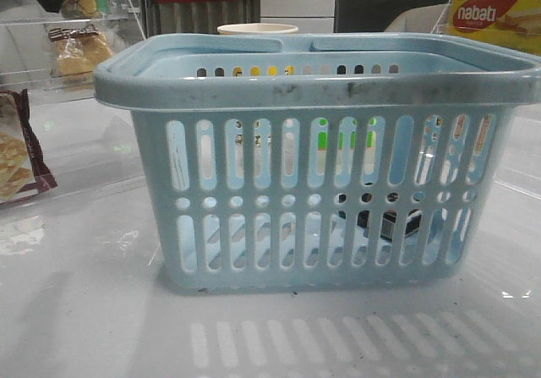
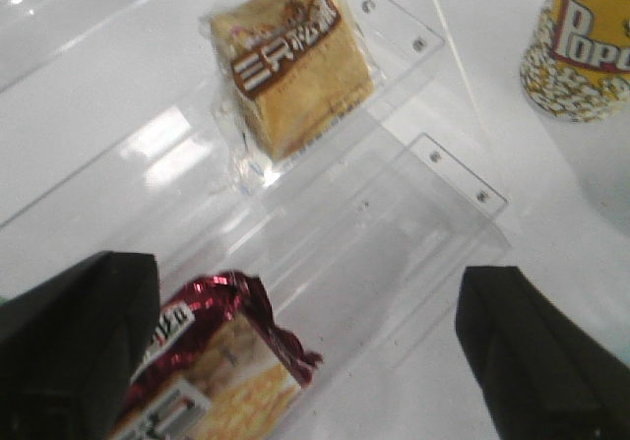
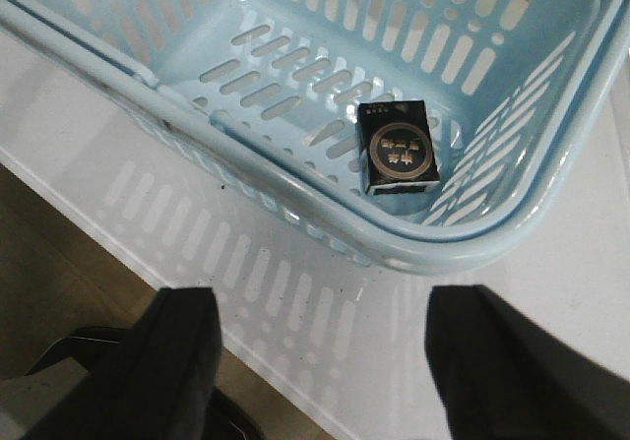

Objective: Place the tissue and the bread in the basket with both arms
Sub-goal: 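Grasp the wrapped bread pastry on the shelf with the left gripper, then lower the bread pastry into the basket and open the left gripper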

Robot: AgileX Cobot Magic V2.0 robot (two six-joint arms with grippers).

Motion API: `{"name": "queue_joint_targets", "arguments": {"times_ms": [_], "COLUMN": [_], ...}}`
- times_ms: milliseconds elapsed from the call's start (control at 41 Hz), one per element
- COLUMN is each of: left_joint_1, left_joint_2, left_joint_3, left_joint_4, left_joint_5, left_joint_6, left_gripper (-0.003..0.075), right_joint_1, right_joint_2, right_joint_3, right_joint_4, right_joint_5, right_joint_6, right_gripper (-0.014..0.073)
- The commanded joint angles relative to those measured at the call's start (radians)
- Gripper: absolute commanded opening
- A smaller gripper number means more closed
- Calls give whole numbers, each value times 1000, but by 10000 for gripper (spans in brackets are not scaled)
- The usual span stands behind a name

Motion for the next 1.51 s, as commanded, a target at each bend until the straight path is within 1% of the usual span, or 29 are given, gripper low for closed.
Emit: {"name": "queue_joint_targets", "arguments": {"times_ms": [0, 317, 439, 561, 634, 854, 951, 1049, 1268, 1341, 1488], "left_joint_1": [21, 36, 36, 36, 36, 36, 36, 36, 32, 26, -12], "left_joint_2": [55, 308, 374, 404, 408, 408, 406, 394, 307, 258, 147], "left_joint_3": [-124, -352, -401, -411, -411, -416, -417, -434, -504, -511, -509], "left_joint_4": [3, -1, -1, 1, 1, 1, 1, 1, -3, -3, -59], "left_joint_5": [-71, -99, -134, -182, -189, -190, -167, -109, 41, 68, 112], "left_joint_6": [-8, -8, -8, -8, -8, -7, -7, -7, -3, 12, 112], "left_gripper": [657, 656, 656, 650, 610, 373, 288, 214, 91, 91, 91], "right_joint_1": [0, 0, 0, 0, 0, 0, 0, 0, 0, 0, 0], "right_joint_2": [-8, -8, -8, -8, -8, -8, -8, -8, -8, -8, -8], "right_joint_3": [-27, -27, -27, -27, -27, -27, -27, -27, -27, -27, -27], "right_joint_4": [5, 5, 5, 5, 5, 5, 5, 5, 5, 5, 5], "right_joint_5": [-56, -56, -55, -55, -55, -55, -55, -55, -53, -53, -53], "right_joint_6": [-6, -6, -6, -6, -6, -6, -6, -6, -6, -6, -6], "right_gripper": [552, 552, 552, 552, 552, 552, 552, 552, 552, 552, 552]}}
